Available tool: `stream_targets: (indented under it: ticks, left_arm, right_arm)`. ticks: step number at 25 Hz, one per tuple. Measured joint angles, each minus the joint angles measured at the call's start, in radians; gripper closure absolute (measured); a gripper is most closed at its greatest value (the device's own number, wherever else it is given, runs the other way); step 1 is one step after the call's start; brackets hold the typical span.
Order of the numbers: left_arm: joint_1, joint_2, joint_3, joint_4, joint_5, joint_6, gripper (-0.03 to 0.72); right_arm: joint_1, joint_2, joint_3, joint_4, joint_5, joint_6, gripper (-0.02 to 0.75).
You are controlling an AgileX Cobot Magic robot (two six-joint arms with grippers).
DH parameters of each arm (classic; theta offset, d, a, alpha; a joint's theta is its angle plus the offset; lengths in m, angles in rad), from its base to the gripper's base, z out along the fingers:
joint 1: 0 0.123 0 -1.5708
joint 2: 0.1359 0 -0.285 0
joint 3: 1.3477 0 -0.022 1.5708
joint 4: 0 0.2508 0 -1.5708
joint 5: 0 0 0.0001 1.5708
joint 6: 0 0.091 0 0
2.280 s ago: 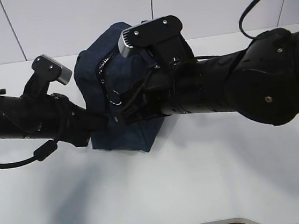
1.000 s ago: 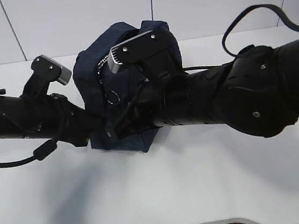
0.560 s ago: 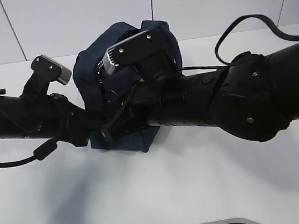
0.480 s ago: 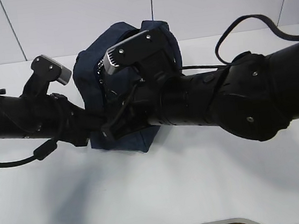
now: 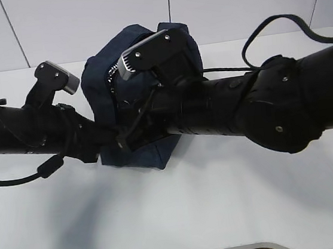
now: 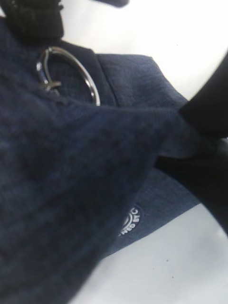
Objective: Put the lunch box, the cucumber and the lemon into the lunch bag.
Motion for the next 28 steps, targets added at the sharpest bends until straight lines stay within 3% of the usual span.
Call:
stream_targets:
  ticks: [28]
  left_arm:
    - [0.000,0.000,0.000,-0.005,-0.006,0.000,0.672]
  right_arm:
    - [-0.032,0.089,-0.050,0.000,-0.042,-0.055,0.488]
